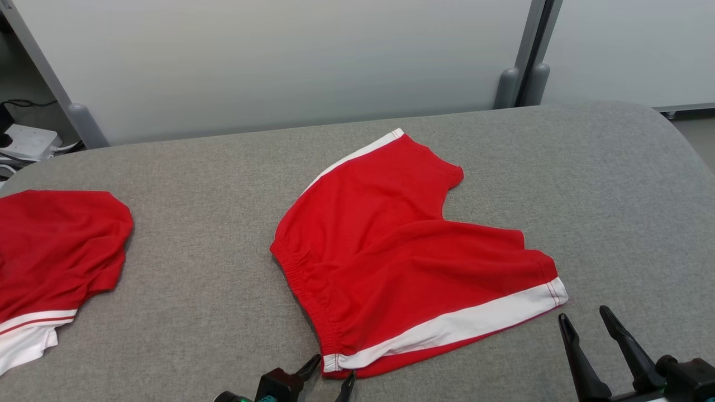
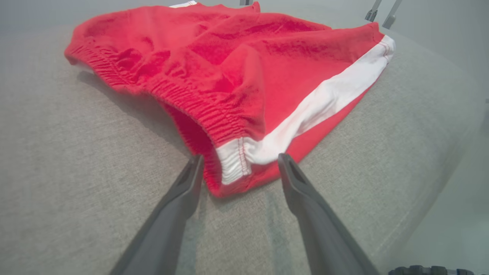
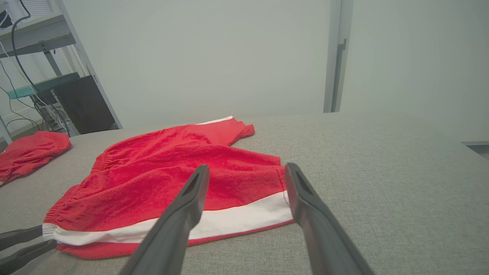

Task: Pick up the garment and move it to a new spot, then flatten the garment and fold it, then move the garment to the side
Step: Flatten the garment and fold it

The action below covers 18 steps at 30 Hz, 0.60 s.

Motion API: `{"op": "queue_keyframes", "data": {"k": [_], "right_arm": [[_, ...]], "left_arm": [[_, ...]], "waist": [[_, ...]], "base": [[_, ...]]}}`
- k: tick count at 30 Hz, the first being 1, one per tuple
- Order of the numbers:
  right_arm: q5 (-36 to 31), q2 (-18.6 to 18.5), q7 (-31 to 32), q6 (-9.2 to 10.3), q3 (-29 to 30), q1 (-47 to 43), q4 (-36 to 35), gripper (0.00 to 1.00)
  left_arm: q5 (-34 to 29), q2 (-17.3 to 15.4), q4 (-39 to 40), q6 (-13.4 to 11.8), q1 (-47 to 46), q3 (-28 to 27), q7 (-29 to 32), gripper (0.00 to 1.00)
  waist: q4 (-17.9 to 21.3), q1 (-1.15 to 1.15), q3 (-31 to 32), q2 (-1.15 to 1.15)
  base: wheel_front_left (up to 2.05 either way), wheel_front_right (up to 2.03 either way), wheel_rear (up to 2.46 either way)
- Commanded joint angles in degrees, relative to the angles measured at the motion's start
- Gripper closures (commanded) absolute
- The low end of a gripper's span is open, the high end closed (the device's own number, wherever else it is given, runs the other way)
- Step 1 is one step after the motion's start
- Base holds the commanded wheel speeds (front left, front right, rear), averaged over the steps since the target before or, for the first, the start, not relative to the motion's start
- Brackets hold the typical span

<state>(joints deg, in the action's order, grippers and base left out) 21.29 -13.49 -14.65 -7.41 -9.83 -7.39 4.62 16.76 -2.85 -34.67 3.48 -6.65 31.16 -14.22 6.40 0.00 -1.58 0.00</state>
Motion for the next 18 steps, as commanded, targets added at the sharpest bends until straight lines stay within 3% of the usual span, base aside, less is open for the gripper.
{"op": "queue_keyframes", "data": {"k": [1,2,3,10,18], "right_arm": [[0.5,-1.7,-0.3,-0.08,-0.8,1.9,-1.3,0.00],[0.5,-1.7,-0.3,-0.08,-0.8,1.9,-1.3,0.00],[0.5,-1.7,-0.3,-0.08,-0.7,1.9,-1.3,0.00],[0.7,-1.8,-0.3,-0.08,-0.9,1.7,-0.8,0.00],[2.3,-3.6,-0.3,-0.08,-1.5,2.6,4.6,0.00]], "left_arm": [[1.2,0.0,0.7,0.4,-3.2,-0.8,-0.6,0.81],[1.2,0.0,0.7,0.4,-3.2,-0.8,-0.6,0.81],[1.4,0.0,0.8,0.4,-3.3,-0.7,-0.7,1.00],[1.8,-0.7,2.7,0.6,-2.8,-1.3,-0.7,1.00],[1.0,-5.1,8.1,-0.9,0.3,-2.7,-0.8,1.00]], "waist": [[0.0,0.00,0.0,0.00],[0.0,0.00,0.0,0.00],[0.0,0.00,0.0,0.00],[-0.7,0.00,0.1,0.00],[-2.9,0.00,-0.5,0.00]], "base": [[0.00,0.00,0.00],[0.00,0.00,0.00],[0.00,0.00,0.00],[0.00,0.00,0.00],[0.00,0.00,0.00]]}}
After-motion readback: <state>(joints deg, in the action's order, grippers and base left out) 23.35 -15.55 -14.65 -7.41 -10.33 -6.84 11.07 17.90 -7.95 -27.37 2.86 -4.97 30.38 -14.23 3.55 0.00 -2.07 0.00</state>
